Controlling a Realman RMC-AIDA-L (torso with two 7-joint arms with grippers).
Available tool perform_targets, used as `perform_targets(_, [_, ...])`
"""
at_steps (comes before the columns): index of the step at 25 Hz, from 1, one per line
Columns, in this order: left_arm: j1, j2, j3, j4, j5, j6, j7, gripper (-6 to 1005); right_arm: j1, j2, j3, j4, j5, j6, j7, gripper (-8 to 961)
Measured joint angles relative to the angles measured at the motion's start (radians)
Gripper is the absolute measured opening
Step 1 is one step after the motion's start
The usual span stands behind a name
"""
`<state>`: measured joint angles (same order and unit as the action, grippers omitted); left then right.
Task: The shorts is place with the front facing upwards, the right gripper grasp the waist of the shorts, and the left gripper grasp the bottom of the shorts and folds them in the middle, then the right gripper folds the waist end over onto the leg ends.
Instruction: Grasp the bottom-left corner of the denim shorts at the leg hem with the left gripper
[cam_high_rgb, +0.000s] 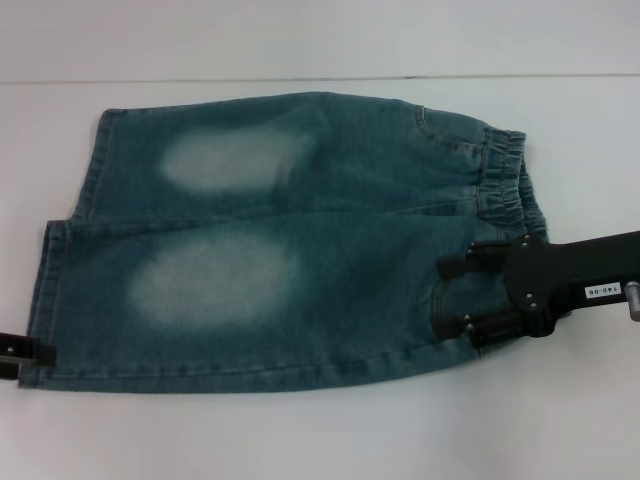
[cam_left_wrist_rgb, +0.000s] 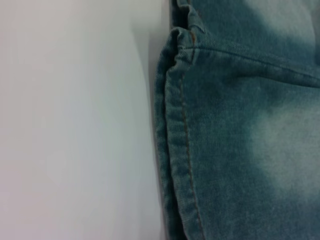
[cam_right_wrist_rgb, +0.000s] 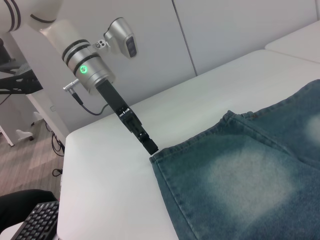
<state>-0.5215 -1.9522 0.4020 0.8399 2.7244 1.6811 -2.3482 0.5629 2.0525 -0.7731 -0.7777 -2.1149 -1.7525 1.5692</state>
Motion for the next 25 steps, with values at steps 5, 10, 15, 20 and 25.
perform_targets(5, [-0.001,-0.001,0.009,-0.001,0.000,-0.008,-0.002,590,0.000,0.000,0.000,0.000,-0.001,-0.001,0.000,911])
perform_targets(10, [-0.001,-0.001,0.010,-0.001,0.000,-0.012,-0.002,586,0.000,0.000,0.000,0.000,-0.001,0.000,0.001,911])
perform_targets(15, [-0.002,-0.001,0.012,-0.001,0.000,-0.013,-0.001,581,0.000,0.000,0.000,0.000,-0.001,0.002,0.001,912])
perform_targets(20, [-0.002,-0.001,0.016,-0.001,0.000,-0.017,0.002,576,0.000,0.000,0.000,0.000,0.000,0.002,0.001,912])
perform_targets(25, [-0.002,-0.001,0.019,-0.001,0.000,-0.027,0.002,572,0.000,0.000,0.000,0.002,0.000,0.002,0.002,911])
